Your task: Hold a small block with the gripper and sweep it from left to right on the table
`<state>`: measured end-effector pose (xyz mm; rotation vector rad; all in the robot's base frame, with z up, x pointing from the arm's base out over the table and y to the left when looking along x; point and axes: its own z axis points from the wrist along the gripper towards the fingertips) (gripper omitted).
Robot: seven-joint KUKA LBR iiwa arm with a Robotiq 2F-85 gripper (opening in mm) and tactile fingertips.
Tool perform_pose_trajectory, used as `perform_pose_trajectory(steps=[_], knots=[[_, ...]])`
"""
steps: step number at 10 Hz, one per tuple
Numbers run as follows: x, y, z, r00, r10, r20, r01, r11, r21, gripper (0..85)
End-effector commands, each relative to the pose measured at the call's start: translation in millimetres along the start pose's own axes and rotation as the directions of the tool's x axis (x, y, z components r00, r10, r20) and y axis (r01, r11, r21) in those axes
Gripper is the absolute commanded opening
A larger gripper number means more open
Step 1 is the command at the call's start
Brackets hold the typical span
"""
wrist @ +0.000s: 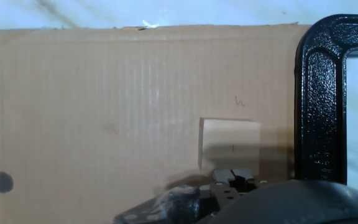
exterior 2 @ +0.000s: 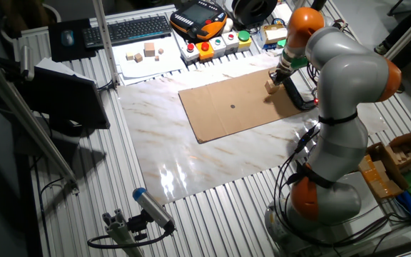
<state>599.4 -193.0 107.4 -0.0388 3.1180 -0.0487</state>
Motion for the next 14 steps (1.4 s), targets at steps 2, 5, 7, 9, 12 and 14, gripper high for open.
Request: perform_pose_trajectory(steps=[2,5,7,9,12,14], knots=[[-2.5,-0.7,5.0,1.000,0.004,-0.001,-0.004,1.000,-0.003,0.7],[-3.4,-1.0,6.7,1.000,0.007,-0.004,-0.007,1.000,-0.010,0.7],[-4.0,-0.9,8.1,1.000,0.007,-0.006,-0.007,1.000,-0.010,0.7],[-4.3,-0.5,8.6,1.000,0.007,-0.004,-0.007,1.000,-0.011,0.7],[-5.6,0.3,10.3,1.000,0.003,0.000,-0.003,1.000,-0.016,0.7],[-6.3,0.5,11.9,1.000,0.005,0.002,-0.005,1.000,-0.023,0.7]])
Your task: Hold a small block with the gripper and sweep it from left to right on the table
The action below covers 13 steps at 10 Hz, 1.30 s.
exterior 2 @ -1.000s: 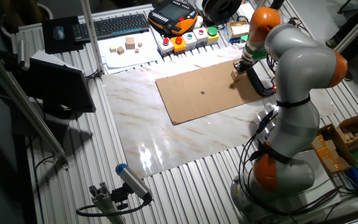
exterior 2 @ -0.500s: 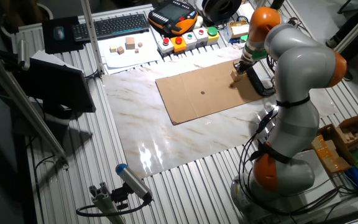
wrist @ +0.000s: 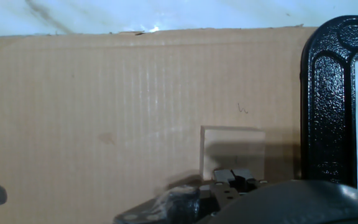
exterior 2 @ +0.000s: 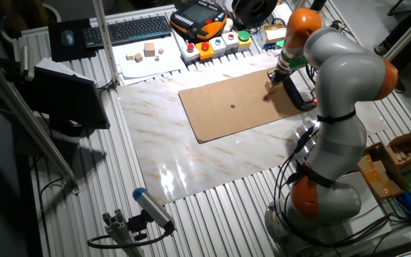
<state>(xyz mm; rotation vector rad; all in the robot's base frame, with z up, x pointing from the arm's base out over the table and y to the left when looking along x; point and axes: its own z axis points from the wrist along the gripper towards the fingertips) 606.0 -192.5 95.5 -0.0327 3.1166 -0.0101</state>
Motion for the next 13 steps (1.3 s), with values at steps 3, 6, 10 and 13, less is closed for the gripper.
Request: perform_pose_trajectory(steps=[3,6,10,13], knots=[[0.0,-0.2,-0.1,1.000,0.008,-0.002,-0.008,1.000,0.020,0.7],[0.0,-0.2,-0.1,0.999,0.035,0.011,-0.035,0.999,0.009,0.7],[0.0,-0.2,-0.1,1.000,0.024,0.014,-0.025,0.998,0.061,0.7],[0.0,-0.2,-0.1,0.998,0.054,0.025,-0.055,0.998,0.022,0.7]])
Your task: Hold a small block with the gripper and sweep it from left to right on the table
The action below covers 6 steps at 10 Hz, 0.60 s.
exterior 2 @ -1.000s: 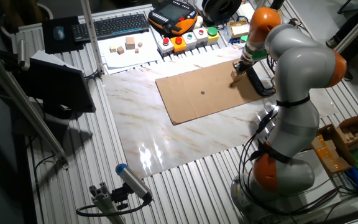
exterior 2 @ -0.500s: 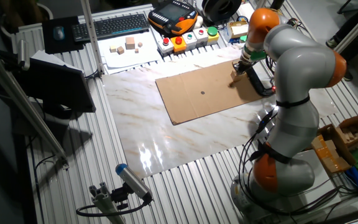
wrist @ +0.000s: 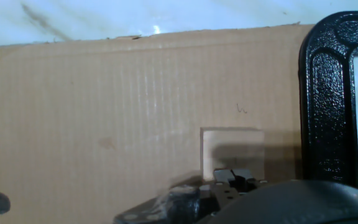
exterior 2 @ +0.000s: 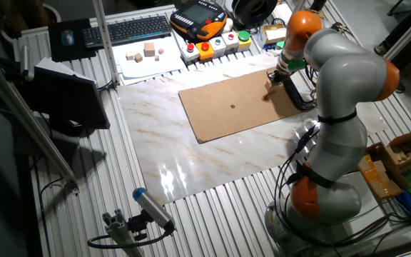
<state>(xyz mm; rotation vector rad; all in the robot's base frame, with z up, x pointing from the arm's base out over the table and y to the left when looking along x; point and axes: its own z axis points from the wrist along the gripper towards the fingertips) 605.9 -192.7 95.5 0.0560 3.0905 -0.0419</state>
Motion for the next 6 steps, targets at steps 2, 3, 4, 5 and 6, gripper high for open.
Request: perform_pose_trajectory(steps=[2,3,4,5,6], knots=[[-0.1,-0.1,-0.1,1.000,-0.019,0.003,0.019,1.000,0.001,0.7],[-0.1,-0.1,-0.1,0.999,-0.035,0.000,0.035,0.999,0.013,0.7],[-0.1,-0.1,-0.1,0.999,-0.043,0.004,0.043,0.999,0.016,0.7],[-0.1,-0.1,-0.1,0.999,-0.048,0.004,0.047,0.999,0.018,0.7],[-0.1,-0.1,-0.1,0.999,-0.043,0.012,0.043,0.999,0.022,0.7]])
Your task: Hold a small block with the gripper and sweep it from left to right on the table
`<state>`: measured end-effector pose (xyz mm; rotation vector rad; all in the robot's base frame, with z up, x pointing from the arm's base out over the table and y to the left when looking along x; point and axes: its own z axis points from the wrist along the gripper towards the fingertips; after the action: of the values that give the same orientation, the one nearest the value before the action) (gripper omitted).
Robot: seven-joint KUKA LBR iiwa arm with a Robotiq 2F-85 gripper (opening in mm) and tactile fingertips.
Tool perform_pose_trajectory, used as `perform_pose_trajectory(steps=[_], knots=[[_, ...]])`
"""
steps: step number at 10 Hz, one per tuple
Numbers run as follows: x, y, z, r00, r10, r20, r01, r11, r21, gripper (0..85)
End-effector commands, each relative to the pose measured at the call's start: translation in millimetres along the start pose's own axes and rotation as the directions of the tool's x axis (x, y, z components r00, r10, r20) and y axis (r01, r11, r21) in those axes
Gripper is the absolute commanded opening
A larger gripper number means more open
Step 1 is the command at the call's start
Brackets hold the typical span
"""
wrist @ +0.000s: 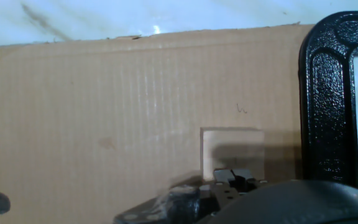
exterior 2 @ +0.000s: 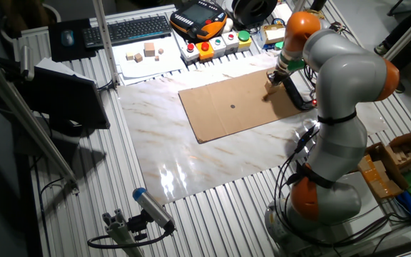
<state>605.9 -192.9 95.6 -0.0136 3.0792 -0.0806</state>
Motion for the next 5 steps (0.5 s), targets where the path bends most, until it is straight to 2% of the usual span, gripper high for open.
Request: perform_pose_trajectory(steps=[1,3,5], knots=[[-0.1,0.2,0.0,1.000,-0.003,0.000,0.003,1.000,0.001,0.7],[-0.1,0.2,0.0,1.000,-0.008,-0.002,0.007,1.000,-0.019,0.7],[-1.3,1.1,0.9,1.000,-0.010,-0.005,0.010,0.998,-0.055,0.7]])
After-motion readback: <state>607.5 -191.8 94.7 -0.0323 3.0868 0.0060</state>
